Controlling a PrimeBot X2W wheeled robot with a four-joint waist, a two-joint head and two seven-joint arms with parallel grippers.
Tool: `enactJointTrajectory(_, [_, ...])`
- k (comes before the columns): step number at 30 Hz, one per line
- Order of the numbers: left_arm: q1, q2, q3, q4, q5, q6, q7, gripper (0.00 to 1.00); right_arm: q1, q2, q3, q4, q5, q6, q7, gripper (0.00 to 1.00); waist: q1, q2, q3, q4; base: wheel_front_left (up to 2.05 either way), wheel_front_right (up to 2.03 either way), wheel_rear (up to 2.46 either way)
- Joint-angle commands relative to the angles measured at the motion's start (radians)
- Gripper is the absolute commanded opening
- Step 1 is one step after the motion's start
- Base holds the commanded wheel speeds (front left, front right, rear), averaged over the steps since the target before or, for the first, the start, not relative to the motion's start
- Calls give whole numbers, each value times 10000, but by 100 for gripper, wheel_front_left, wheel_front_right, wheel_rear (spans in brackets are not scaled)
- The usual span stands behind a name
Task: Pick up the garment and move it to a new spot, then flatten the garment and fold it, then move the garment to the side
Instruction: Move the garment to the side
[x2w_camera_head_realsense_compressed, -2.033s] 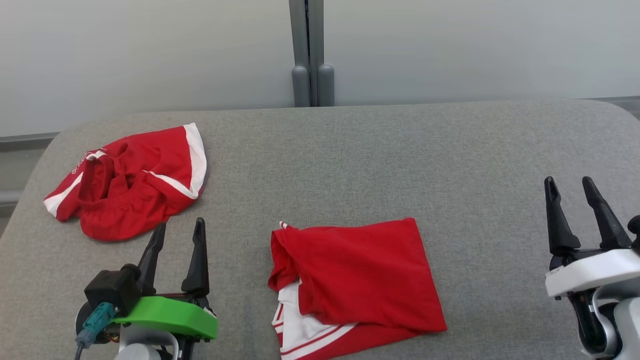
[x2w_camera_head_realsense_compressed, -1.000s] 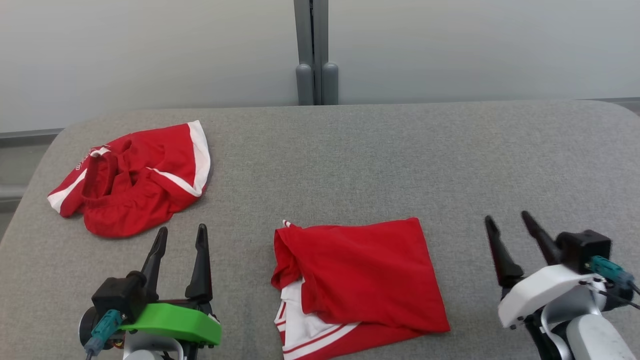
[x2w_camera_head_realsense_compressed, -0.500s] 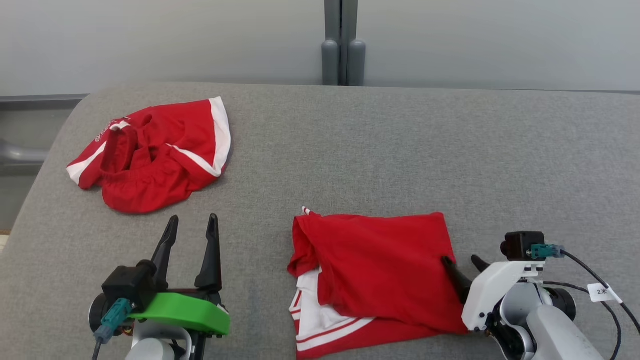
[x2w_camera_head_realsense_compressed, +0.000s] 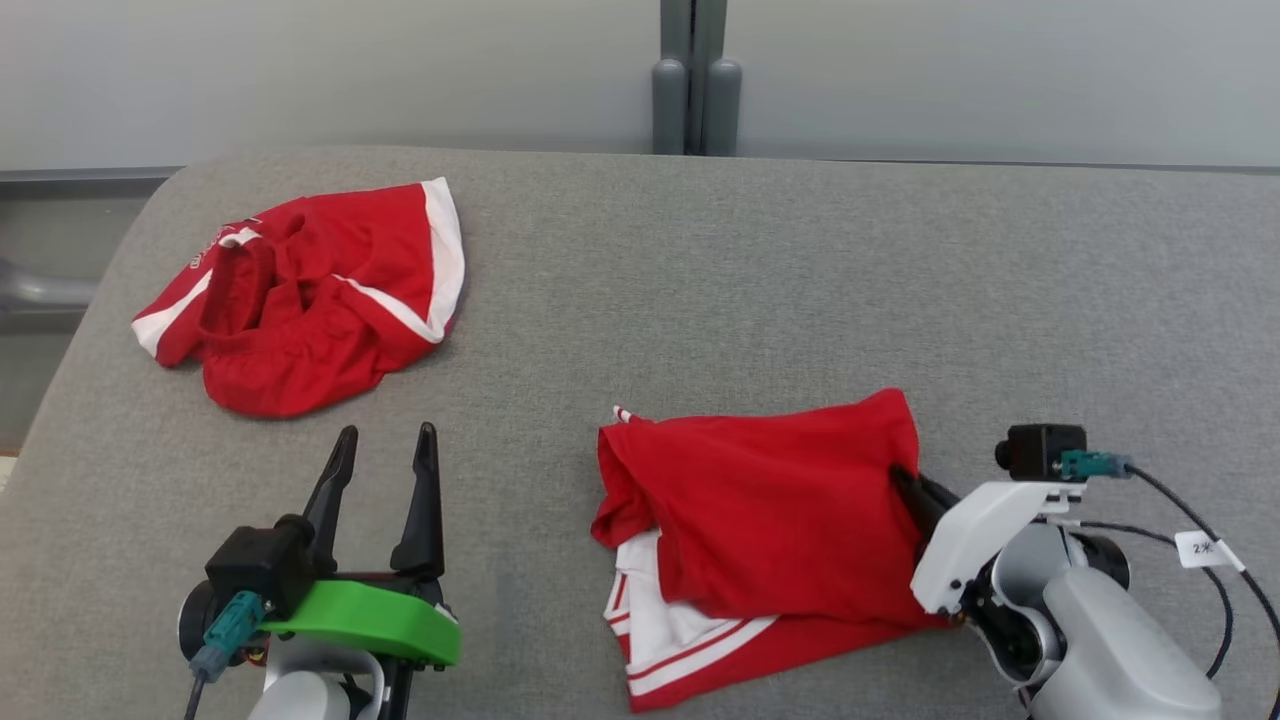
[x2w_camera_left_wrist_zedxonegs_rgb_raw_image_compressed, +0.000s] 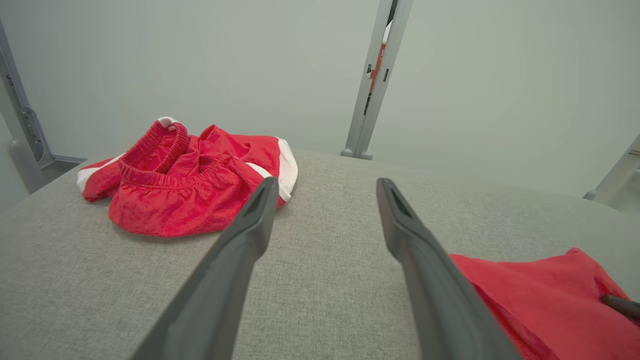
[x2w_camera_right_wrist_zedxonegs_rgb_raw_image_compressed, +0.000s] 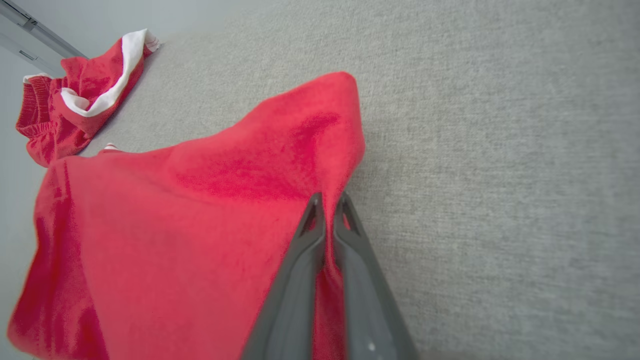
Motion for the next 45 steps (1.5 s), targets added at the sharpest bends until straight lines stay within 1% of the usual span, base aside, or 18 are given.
enactJointTrajectory(1, [-92,2,-3,-55,141,-62,-28,100,-231,-241,20,-92,86,-14,-140,0,0,0,-43,-328,0,0,0])
enactJointTrajectory(4, [-83,-47,-46,-164,199,-74,-28,100,-507,-554,135,-231,183,-13,-250,0,0,0,-38,-797,0,0,0])
enactJointTrajectory(9, [-176,-178,-153,-220,47,-193,-17,100,-878,-1099,94,-395,297,-13,-297,0,0,0,21,-1791,0,0,0])
enactJointTrajectory(13, [-314,-201,-289,-223,111,-263,24,100,-1059,-1214,-36,-461,362,-13,-379,0,0,0,49,-2655,0,0,0])
enactJointTrajectory(17, [-471,-186,-443,-222,226,-293,74,100,-1178,-1186,-16,-522,379,-13,-412,0,0,0,128,-3447,0,0,0])
enactJointTrajectory(19, [-565,-161,-513,-221,296,-308,98,100,-1196,-1143,6,-558,399,-13,-446,0,0,0,190,-3763,0,0,0])
enactJointTrajectory(24, [-764,-165,-789,-268,451,-432,114,100,-1214,-1094,-86,-664,504,-13,-638,0,0,0,346,-4212,0,0,0])
enactJointTrajectory(27, [-900,-83,-880,-352,570,-411,164,100,-1451,-1133,-62,-818,553,-13,-789,0,0,0,578,-4345,0,0,0])
enactJointTrajectory(29, [-989,-30,-921,-413,620,-422,228,100,-1622,-1169,17,-823,580,-11,-828,0,0,0,778,-4311,0,0,0])
enactJointTrajectory(35, [-1496,271,-933,-757,822,-408,584,100,-3016,-1700,95,-325,731,-13,-1070,0,0,0,1955,-3838,0,0,0])
enactJointTrajectory(40, [-1885,529,-884,-1149,893,-360,886,100,-4366,-2560,-15,541,942,-11,-1270,0,0,0,3081,-3370,0,0,0])
enactJointTrajectory(45, [-2168,617,-910,-1364,976,-361,1011,100,-5258,-3341,-53,1508,1132,-13,-1643,0,0,0,3779,-3030,0,0,0])
